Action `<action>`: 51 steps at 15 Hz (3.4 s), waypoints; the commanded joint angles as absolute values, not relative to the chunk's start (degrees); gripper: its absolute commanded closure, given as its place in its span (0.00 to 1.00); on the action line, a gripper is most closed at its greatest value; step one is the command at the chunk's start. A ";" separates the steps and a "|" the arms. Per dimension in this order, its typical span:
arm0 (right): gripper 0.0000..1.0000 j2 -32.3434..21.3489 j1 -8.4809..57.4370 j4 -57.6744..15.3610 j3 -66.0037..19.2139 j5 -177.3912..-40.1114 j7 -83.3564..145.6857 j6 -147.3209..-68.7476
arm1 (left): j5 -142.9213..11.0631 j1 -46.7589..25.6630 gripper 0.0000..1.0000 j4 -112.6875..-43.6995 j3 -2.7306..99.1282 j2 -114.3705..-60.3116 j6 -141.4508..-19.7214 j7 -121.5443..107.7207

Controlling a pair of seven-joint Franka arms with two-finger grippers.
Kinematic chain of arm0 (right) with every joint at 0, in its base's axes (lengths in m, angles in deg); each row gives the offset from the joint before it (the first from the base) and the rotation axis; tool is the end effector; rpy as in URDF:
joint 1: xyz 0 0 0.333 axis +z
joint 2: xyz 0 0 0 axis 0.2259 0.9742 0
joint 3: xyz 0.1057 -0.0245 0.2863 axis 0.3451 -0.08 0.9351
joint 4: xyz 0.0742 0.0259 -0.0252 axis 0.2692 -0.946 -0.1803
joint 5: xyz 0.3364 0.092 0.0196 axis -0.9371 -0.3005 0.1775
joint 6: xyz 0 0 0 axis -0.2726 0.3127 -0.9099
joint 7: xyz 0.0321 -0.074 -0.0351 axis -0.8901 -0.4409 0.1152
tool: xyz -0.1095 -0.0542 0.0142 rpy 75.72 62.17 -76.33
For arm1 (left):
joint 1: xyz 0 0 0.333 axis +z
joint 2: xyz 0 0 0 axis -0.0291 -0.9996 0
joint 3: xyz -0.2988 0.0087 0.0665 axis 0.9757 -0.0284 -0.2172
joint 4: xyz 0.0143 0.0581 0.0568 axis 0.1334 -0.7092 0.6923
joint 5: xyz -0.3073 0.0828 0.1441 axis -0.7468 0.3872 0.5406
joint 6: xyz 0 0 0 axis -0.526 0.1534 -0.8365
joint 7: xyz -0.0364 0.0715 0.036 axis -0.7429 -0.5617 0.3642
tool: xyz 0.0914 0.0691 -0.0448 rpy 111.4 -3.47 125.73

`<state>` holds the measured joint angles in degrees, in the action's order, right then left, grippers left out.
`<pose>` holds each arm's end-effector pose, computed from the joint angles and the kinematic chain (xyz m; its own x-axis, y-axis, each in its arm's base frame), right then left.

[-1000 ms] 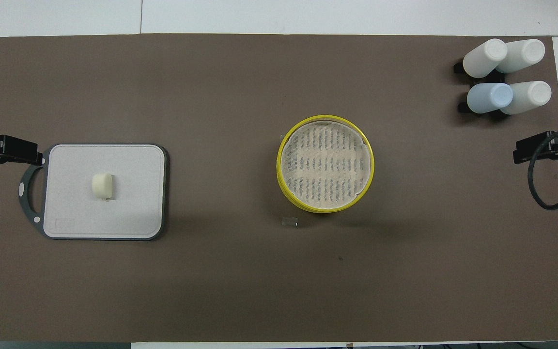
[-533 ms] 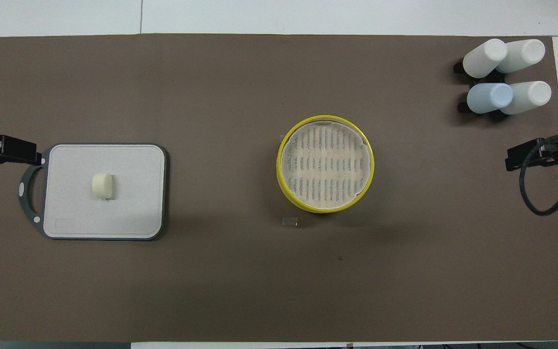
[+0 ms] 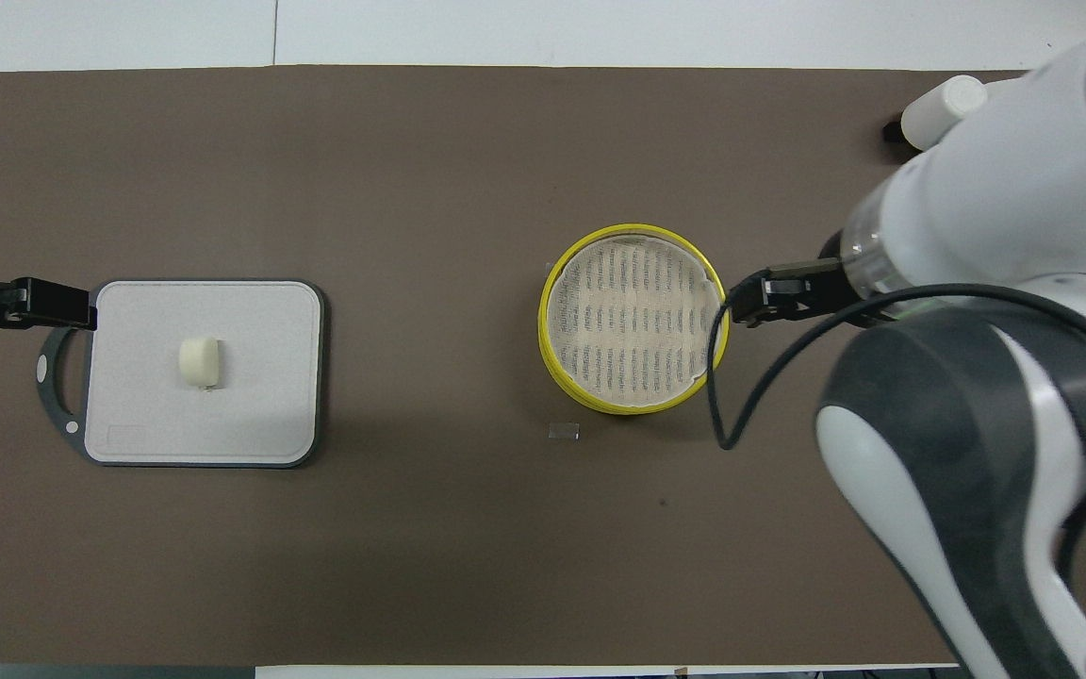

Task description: Place bun in steamer

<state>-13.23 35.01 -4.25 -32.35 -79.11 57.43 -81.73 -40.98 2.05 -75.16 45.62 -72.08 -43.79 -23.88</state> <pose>0.5126 0.1919 0.5561 0.9978 0.0345 -0.0561 0.0348 -0.9994 0.0054 0.4918 -0.0013 0.5412 0.9996 -0.0269 0.0124 -0.0270 -0.9996 0.0036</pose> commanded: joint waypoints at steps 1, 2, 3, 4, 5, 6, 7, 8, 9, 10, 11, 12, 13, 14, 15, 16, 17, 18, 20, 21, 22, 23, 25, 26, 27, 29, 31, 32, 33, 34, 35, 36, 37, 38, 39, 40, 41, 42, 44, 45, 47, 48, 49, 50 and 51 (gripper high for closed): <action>0.00 -3.97 39.23 4.11 -32.79 -79.04 61.91 -83.40 | -41.76 2.63 0.00 -86.75 45.35 -68.40 -53.10 -24.02; 0.00 -3.18 40.64 3.67 -32.71 -79.65 63.84 -86.56 | -41.76 2.64 0.00 -88.68 45.35 -69.01 -55.47 -24.02; 0.00 -2.13 41.69 2.71 -32.71 -79.57 66.30 -89.89 | -41.76 2.64 0.00 -90.27 45.35 -70.15 -57.76 -24.11; 0.00 -0.99 43.27 1.48 -32.71 -79.66 68.32 -93.06 | -41.76 2.55 0.00 -92.37 45.35 -71.29 -61.17 -24.20; 0.00 -0.28 44.85 0.60 -32.71 -79.66 69.47 -95.62 | -41.76 2.63 0.00 -94.48 45.35 -71.83 -65.03 -24.11; 0.00 0.51 45.48 -0.10 -32.71 -79.57 70.27 -97.82 | -41.76 2.64 0.00 -96.85 45.35 -72.53 -69.16 -24.11; 0.00 1.65 46.53 -0.72 -32.71 -79.57 71.49 -99.67 | -41.76 2.64 0.00 -98.70 45.35 -73.49 -72.34 -24.11; 0.00 2.71 47.93 -1.86 -32.71 -79.39 72.72 -102.03 | -41.76 2.55 0.00 -99.59 45.35 -75.33 -75.15 -24.03; 0.00 2.89 48.73 -3.78 -32.71 -79.39 73.09 -104.06 | -41.76 2.55 0.00 -99.69 45.43 -77.09 -77.27 -24.02; 0.00 2.80 48.91 -5.72 -32.71 -79.39 73.26 -106.60 | -41.76 2.20 0.00 -99.69 45.35 -78.76 -79.03 -23.94; 0.00 2.46 49.61 -8.08 -32.71 -79.48 73.26 -109.24 | -41.76 2.20 0.00 -99.95 45.43 -79.73 -80.79 -23.94; 0.00 2.10 50.40 -10.20 -32.71 -79.48 73.18 -111.35 | -41.76 2.28 0.00 -100.30 45.35 -80.09 -81.59 -23.94; 0.00 1.67 50.41 -11.26 -32.71 -79.48 72.74 -112.07 | -41.76 2.46 0.00 -100.56 45.43 -80.09 -81.60 -23.94; 0.00 1.66 50.32 -11.88 -32.71 -79.39 72.48 -112.34 | -41.76 2.46 0.00 -100.92 45.43 -80.27 -82.03 -23.94; 0.00 1.66 50.49 -11.97 -32.71 -79.48 72.39 -112.51 | -41.76 2.37 0.00 -101.09 45.43 -80.88 -82.30 -23.85; 0.00 1.66 50.58 -12.15 -32.71 -79.39 72.39 -112.95 | -41.85 2.37 0.00 -101.09 45.52 -81.32 -82.39 -23.76; 0.00 1.66 50.76 -12.76 -32.71 -79.39 72.39 -113.30 | -41.93 2.28 0.00 -101.09 45.52 -81.58 -82.39 -23.67; 0.00 1.40 51.11 -13.37 -32.71 -79.39 72.30 -113.48 | -42.02 2.20 0.00 -101.09 45.52 -81.94 -82.30 -23.59; 0.05 1.31 51.02 -13.56 -32.71 -79.39 70.37 -113.57 | -42.11 1.93 0.00 -101.09 45.61 -82.03 -82.13 -23.50; 0.08 1.31 51.02 -13.90 -32.71 -79.39 69.76 -113.57 | -42.11 1.93 0.00 -101.09 45.61 -82.03 -81.95 -23.50; 0.11 1.22 50.85 -14.34 -32.71 -79.39 69.66 -113.92 | -42.11 2.11 0.00 -101.09 45.61 -82.03 -81.95 -23.50; 0.20 1.22 50.85 -14.43 -32.71 -79.39 69.66 -114.36 | -42.11 2.11 0.07 -101.09 45.61 -82.03 -81.95 -23.50; 0.37 1.13 50.85 -14.70 -32.71 -79.39 69.49 -114.27 | -42.11 2.02 0.27 -101.09 45.61 -82.03 -81.77 -23.50; 0.50 1.05 50.85 -14.87 -32.71 -79.39 69.49 -114.27 | -42.11 2.02 0.46 -101.09 45.61 -81.94 -81.69 -23.41; 0.62 0.87 50.85 -14.88 -32.71 -79.39 69.49 -114.27 | -42.11 2.02 0.54 -101.09 45.61 -82.03 -81.60 -23.41; 0.98 0.78 50.67 -15.75 -32.71 -79.39 68.96 -114.36 | -42.11 1.93 0.65 -101.09 45.61 -81.94 -81.60 -23.32; 1.00 0.69 50.67 -15.75 -32.71 -79.39 68.43 -114.10 | -42.11 2.02 0.70 -101.09 45.61 -81.94 -81.60 -23.32; 1.00 0.69 50.67 -15.75 -32.71 -79.48 68.43 -114.10 | -42.11 2.11 0.75 -101.09 45.61 -81.94 -81.60 -23.32; 1.00 0.69 50.76 -15.75 -32.71 -79.48 68.43 -113.92 | -42.20 2.02 0.75 -101.09 45.61 -82.03 -81.60 -23.32; 1.00 0.69 50.76 -15.67 -32.71 -79.39 68.43 -113.57 | -42.37 2.02 0.75 -100.92 45.61 -82.03 -81.51 -23.32; 1.00 0.69 50.67 -15.32 -32.71 -79.39 68.43 -113.31 | -42.98 1.85 0.75 -100.31 45.61 -82.11 -80.81 -23.23; 1.00 0.78 50.58 -14.88 -32.71 -79.39 68.43 -113.05 | -43.95 1.76 0.75 -98.74 45.61 -82.20 -79.15 -23.23; 1.00 0.87 50.41 -13.92 -32.71 -79.39 68.43 -112.17 | -44.83 1.58 0.75 -96.20 45.70 -82.29 -76.53 -23.06; 1.00 0.87 50.23 -11.39 -32.79 -79.39 68.43 -109.29 | -45.36 0.88 0.75 -94.00 45.70 -82.29 -73.89 -22.71; 1.00 1.04 49.80 -8.40 -32.79 -79.39 68.34 -105.44 | -45.71 0.36 0.75 -91.80 45.70 -82.29 -71.43 -21.58; 1.00 1.13 49.01 -5.85 -32.79 -79.22 68.34 -102.44 | -45.71 -0.17 0.75 -89.78 45.79 -82.29 -69.14 -19.48; 1.00 0.96 48.65 -4.08 -32.79 -79.48 68.26 -100.41 | -45.80 -1.31 0.75 -88.02 45.79 -82.20 -67.12 -17.71; 1.00 0.61 48.56 -2.76 -33.23 -79.48 67.82 -98.39 | -45.72 -2.19 0.75 -86.26 45.79 -82.12 -65.44 -16.39; 1.00 -2.54 45.16 -1.96 -33.41 -79.66 62.57 -94.08 | -45.71 -4.47 0.75 -82.57 45.79 -81.85 -62.19 -12.19; 1.00 -4.38 42.61 -2.13 -33.32 -79.74 59.15 -91.97 | -45.71 -6.48 0.75 -80.11 45.79 -82.11 -60.61 -8.85; 1.00 -6.85 36.64 -2.31 -33.23 -79.83 52.12 -86.70 | -45.71 -11.31 0.75 -75.28 45.79 -83.34 -58.14 -1.56; 1.00 -7.65 34.08 -2.39 -33.23 -79.92 48.52 -84.94 | -45.71 -14.21 0.75 -72.99 45.79 -84.74 -58.13 2.39; 1.00 -8.96 31.01 -2.92 -33.32 -80.09 44.13 -82.92 | -45.71 -16.59 0.74 -71.66 45.79 -85.10 -58.65 5.82; 1.00 -9.76 28.63 -3.53 -33.32 -80.44 40.78 -81.68 | -45.80 -19.57 0.74 -70.69 45.79 -85.71 -59.27 9.25; 1.00 -10.46 26.17 -4.23 -33.32 -80.53 37.61 -80.80 | -45.80 -22.82 0.74 -68.77 45.79 -87.02 -60.23 12.85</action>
